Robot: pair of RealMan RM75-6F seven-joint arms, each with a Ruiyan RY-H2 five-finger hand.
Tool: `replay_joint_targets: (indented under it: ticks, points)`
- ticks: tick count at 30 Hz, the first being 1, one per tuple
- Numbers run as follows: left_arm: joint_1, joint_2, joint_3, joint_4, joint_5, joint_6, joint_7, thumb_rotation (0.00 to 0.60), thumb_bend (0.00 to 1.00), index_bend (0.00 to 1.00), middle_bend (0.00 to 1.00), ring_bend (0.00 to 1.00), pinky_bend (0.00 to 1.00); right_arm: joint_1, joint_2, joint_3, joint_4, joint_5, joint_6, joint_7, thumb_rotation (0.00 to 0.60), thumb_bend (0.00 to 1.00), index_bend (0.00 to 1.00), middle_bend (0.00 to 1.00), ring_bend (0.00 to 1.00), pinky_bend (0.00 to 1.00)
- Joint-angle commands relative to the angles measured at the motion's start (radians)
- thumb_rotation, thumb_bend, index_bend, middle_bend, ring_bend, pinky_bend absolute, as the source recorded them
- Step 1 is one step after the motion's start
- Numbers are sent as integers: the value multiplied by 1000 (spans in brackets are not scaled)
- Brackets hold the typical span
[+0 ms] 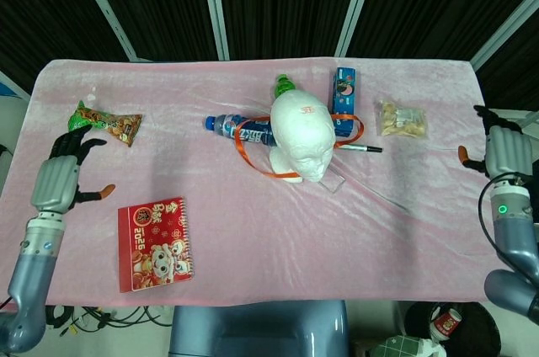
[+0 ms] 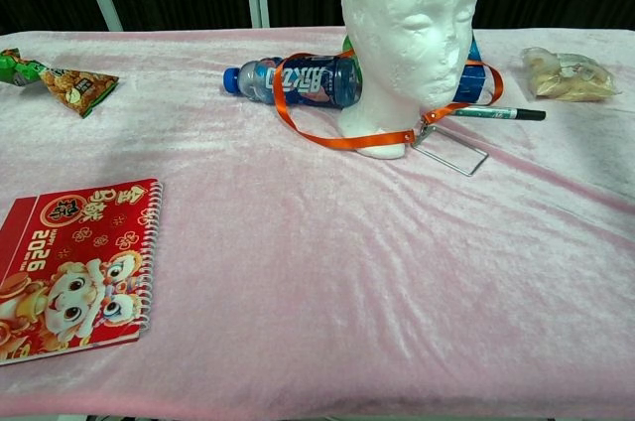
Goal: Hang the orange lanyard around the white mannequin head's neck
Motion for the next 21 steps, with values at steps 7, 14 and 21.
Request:
replay_joint_targets:
  ticks: [7, 14, 21]
  points:
    - [188, 46, 120, -11, 161, 195, -84, 600, 167, 243, 51, 0, 0, -93, -142, -123, -163, -15, 179, -260, 600, 529, 267, 649, 649, 640]
    - [261, 13, 143, 29, 220, 261, -179, 600, 172, 244, 51, 0, 0, -47, -187, -112, -234, -12, 134, -363, 600, 588, 267, 775, 761, 758]
    - [276, 12, 121, 34, 224, 265, -184, 600, 175, 244, 52, 0, 0, 11, -238, -71, -272, 33, 55, -397, 600, 622, 241, 801, 785, 783]
